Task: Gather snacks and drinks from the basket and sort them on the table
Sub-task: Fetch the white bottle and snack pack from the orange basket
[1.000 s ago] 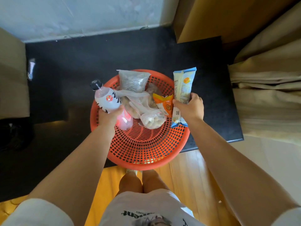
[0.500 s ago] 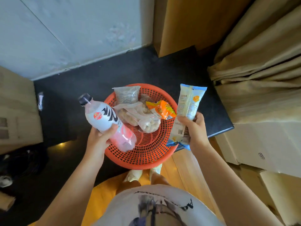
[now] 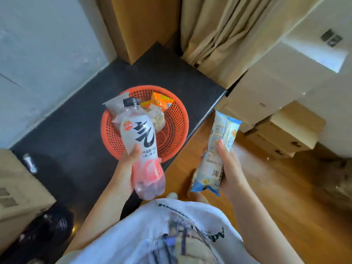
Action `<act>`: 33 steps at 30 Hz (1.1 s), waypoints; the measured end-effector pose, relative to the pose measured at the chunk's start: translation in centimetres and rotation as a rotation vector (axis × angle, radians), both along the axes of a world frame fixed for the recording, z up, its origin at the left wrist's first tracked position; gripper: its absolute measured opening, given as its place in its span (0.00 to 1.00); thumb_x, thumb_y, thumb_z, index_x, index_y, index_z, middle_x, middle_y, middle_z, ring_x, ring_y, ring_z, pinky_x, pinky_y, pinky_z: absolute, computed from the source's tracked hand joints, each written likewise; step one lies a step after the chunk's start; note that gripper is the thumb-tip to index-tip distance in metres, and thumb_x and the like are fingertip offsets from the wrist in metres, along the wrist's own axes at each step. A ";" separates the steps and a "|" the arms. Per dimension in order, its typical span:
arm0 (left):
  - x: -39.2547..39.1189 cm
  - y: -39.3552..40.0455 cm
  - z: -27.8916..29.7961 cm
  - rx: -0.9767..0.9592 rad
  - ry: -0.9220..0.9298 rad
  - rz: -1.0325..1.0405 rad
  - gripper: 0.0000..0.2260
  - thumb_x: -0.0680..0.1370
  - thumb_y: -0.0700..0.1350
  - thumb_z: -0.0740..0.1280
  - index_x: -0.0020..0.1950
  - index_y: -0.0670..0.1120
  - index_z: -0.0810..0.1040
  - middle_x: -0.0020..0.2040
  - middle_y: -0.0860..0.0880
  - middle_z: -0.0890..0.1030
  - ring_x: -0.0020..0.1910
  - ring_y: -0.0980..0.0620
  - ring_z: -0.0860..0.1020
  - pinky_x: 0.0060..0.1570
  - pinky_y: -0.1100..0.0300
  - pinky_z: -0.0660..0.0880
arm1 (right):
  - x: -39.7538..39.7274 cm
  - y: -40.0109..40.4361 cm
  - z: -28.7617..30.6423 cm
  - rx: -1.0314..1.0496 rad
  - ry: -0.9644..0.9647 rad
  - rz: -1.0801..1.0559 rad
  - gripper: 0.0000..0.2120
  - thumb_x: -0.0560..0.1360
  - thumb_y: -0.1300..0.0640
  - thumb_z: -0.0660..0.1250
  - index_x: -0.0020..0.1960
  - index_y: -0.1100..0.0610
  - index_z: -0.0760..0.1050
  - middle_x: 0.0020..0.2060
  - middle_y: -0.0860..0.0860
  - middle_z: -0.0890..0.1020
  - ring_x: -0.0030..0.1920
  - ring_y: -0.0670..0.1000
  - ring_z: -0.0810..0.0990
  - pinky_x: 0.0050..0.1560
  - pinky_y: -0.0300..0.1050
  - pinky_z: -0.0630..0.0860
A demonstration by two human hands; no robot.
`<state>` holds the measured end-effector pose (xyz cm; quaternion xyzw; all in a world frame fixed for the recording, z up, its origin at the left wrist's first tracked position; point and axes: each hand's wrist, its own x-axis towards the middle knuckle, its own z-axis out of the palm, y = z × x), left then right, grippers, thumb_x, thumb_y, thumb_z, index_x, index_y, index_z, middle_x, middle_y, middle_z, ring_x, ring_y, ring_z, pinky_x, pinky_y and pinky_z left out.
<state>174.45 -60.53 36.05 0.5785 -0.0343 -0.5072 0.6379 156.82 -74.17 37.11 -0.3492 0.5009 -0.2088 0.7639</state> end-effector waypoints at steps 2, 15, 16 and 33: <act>-1.4 0.1 0.1 0.017 0.002 -0.104 0.47 0.43 0.71 0.75 0.52 0.41 0.76 0.35 0.43 0.84 0.33 0.48 0.84 0.33 0.60 0.80 | -2.5 1.8 0.3 -0.051 0.046 -0.094 0.27 0.65 0.40 0.66 0.58 0.54 0.71 0.42 0.53 0.80 0.37 0.50 0.80 0.36 0.45 0.78; -20.4 -2.8 1.1 0.067 0.079 -0.913 0.43 0.43 0.67 0.78 0.48 0.41 0.77 0.32 0.45 0.83 0.29 0.49 0.82 0.29 0.60 0.79 | -24.4 14.6 0.2 -0.072 0.162 -0.855 0.23 0.60 0.38 0.70 0.51 0.47 0.74 0.39 0.49 0.81 0.35 0.47 0.82 0.34 0.44 0.79; -22.8 -2.8 1.2 0.072 0.082 -0.994 0.43 0.44 0.67 0.78 0.50 0.42 0.76 0.33 0.45 0.83 0.30 0.49 0.82 0.29 0.59 0.80 | -26.5 16.1 0.0 -0.062 0.160 -0.929 0.24 0.60 0.38 0.70 0.52 0.48 0.74 0.40 0.49 0.81 0.35 0.47 0.82 0.34 0.44 0.79; -62.0 10.2 2.4 0.134 0.029 -1.718 0.42 0.44 0.68 0.76 0.48 0.44 0.77 0.33 0.46 0.83 0.31 0.49 0.83 0.31 0.57 0.80 | -54.8 41.3 -1.5 -0.038 0.222 -1.733 0.20 0.61 0.41 0.70 0.51 0.44 0.75 0.41 0.42 0.85 0.43 0.44 0.84 0.37 0.38 0.79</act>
